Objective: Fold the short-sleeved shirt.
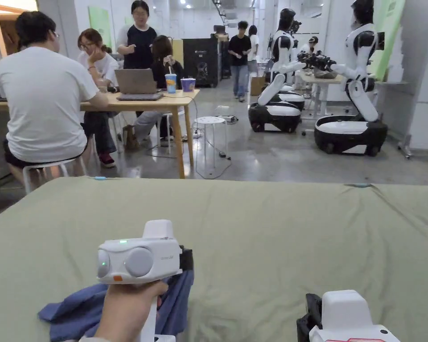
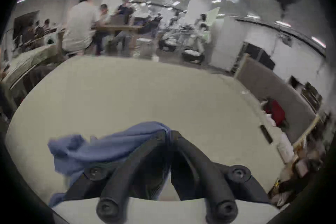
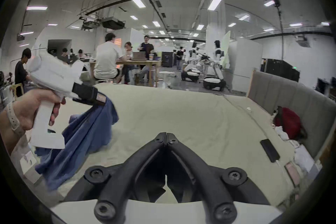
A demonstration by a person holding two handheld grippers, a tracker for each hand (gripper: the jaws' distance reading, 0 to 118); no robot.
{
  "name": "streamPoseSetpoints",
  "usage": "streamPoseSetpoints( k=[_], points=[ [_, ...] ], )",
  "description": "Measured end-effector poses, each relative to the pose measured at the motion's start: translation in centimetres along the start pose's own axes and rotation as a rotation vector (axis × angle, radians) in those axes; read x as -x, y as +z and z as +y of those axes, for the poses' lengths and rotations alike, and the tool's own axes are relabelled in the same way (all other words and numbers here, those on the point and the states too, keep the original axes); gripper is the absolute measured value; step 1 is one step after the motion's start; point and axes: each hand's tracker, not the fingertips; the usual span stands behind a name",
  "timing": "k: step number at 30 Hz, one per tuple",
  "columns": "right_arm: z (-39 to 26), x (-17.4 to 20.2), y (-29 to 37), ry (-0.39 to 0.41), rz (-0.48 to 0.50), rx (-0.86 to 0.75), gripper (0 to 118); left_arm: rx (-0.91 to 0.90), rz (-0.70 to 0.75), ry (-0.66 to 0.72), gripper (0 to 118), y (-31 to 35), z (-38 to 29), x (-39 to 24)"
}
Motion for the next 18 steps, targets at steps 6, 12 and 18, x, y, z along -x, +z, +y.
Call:
streamPoseSetpoints(
  k=[6, 12, 18],
  points=[
    [-0.1, -8.1, 2.6, -0.04, -0.141, -0.008, 0, 0.001, -0.305, -0.123, 3, -2.6, 2.1, -16.2],
    [-1.0, -13.8, 3.4, -0.055, -0.231, 0.007, 0, 0.231, -0.269, -0.232, 3, -11.5, -4.2, -23.6],
    [-2.2, -16.3, 2.7, -0.095, -0.261, 0.027, 0, 0.371, -0.215, -0.24, 21, -17.9, -11.7, -24.4]
  ],
)
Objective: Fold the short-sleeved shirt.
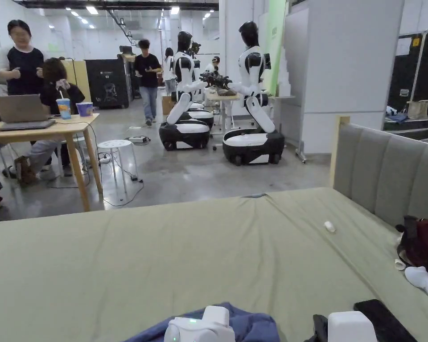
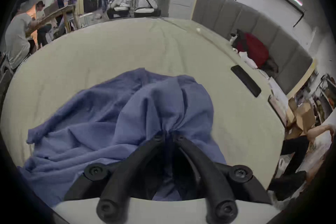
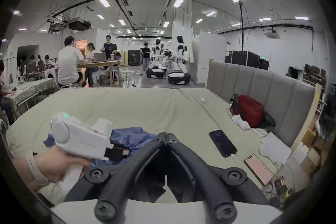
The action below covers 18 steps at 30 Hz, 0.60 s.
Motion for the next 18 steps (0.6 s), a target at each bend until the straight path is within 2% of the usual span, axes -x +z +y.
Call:
streamPoseSetpoints(
  k=[3, 4, 5, 10, 12, 16, 17, 18],
  points=[
    [-0.1, 0.3, -0.4, 0.003, 0.007, 0.008, 0, -0.064, 0.002, -0.014, 109, 1.1, -0.4, 0.2],
    [-0.1, 0.5, -0.4, 0.007, 0.01, 0.011, 0, -0.08, -0.005, -0.019, 113, 1.8, -0.2, 0.3],
    [0.0, 0.8, -0.4, 0.011, 0.014, 0.01, 0, -0.099, 0.003, -0.033, 109, 2.9, 0.0, 0.4],
    [0.7, 3.0, 0.7, 0.026, 0.046, -0.014, 0, -0.292, 0.068, -0.12, 106, 11.3, -0.5, 1.8],
    [0.9, 4.0, 1.2, 0.035, 0.061, -0.024, 0, -0.373, 0.089, -0.099, 106, 15.7, -2.1, 2.8],
    [1.1, 6.0, 2.0, 0.046, 0.09, -0.04, 0, -0.463, 0.232, -0.023, 104, 23.2, -7.2, 6.0],
    [1.1, 6.5, 2.2, 0.046, 0.098, -0.041, 0, -0.471, 0.28, 0.008, 99, 24.8, -8.7, 7.1],
    [1.0, 7.1, 2.3, 0.045, 0.107, -0.042, 0, -0.469, 0.325, 0.044, 83, 26.1, -10.4, 8.3]
  ],
)
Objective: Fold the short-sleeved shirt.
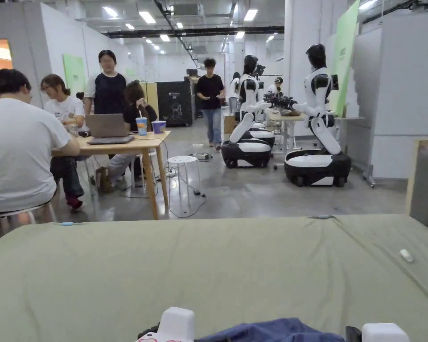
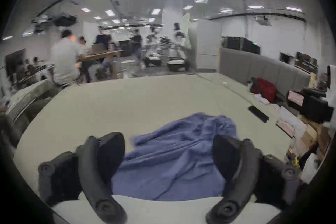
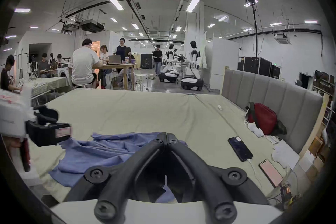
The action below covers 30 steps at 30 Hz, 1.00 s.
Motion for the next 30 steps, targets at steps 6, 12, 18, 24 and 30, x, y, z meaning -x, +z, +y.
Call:
streamPoseSetpoints(
  k=[6, 12, 18, 24, 30],
  points=[
    [-0.5, 3.5, 0.0, 0.034, 0.062, 0.008, 0, 0.197, 0.193, 0.182, 0, 3.2, -6.3, 9.1],
    [-1.2, 5.1, -0.7, 0.056, 0.099, 0.026, 0, 0.268, 0.243, 0.348, 0, 1.3, -4.9, 16.6],
    [-1.7, 5.0, -2.3, 0.058, 0.102, 0.054, 0, 0.449, 0.096, 0.498, 0, -7.3, -2.4, 21.2],
    [-2.0, 4.4, -4.0, 0.056, 0.085, 0.079, 0, 0.589, 0.127, 0.484, 11, -13.8, -1.4, 21.7],
    [-2.7, 4.3, -5.1, 0.056, 0.078, 0.102, 0, 0.651, 0.166, 0.491, 94, -16.1, -2.6, 21.4]
  ],
)
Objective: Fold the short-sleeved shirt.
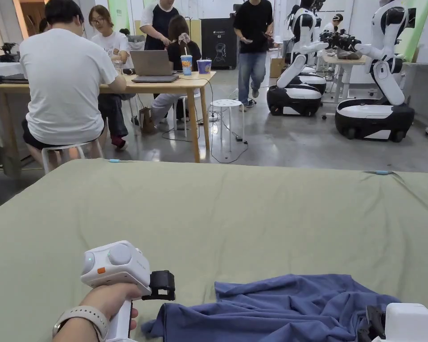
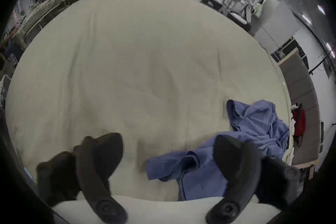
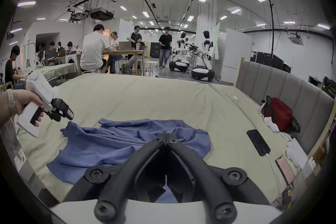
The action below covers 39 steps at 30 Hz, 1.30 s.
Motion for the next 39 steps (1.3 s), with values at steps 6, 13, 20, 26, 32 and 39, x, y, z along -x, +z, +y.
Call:
streamPoseSetpoints(
  k=[6, 13, 20, 26, 32, 39],
  points=[
    [-0.3, -0.1, -0.1, -0.007, 0.001, 0.011, 0, 0.17, -0.019, 0.043, 51, -2.7, -2.3, -0.3],
    [0.0, -1.0, 0.3, -0.008, -0.011, 0.005, 0, 0.186, -0.003, -0.075, 10, -1.1, -2.8, -1.6],
    [1.7, -7.5, -2.0, -0.061, -0.07, 0.073, 0, -0.095, -0.04, -0.142, 9, 3.6, -3.3, -2.8],
    [3.8, -18.2, -10.3, -0.247, -0.07, 0.322, 0, -0.253, -0.026, -0.209, 9, 6.1, -5.5, -5.3],
    [1.8, -20.4, -20.0, -0.239, 0.068, 0.457, 41, -0.267, -0.022, -0.25, 9, 6.1, -5.4, -6.1],
    [-1.3, -18.0, -24.3, -0.236, 0.06, 0.535, 85, -0.249, -0.027, -0.273, 9, 5.8, -4.4, -5.8]
  ],
)
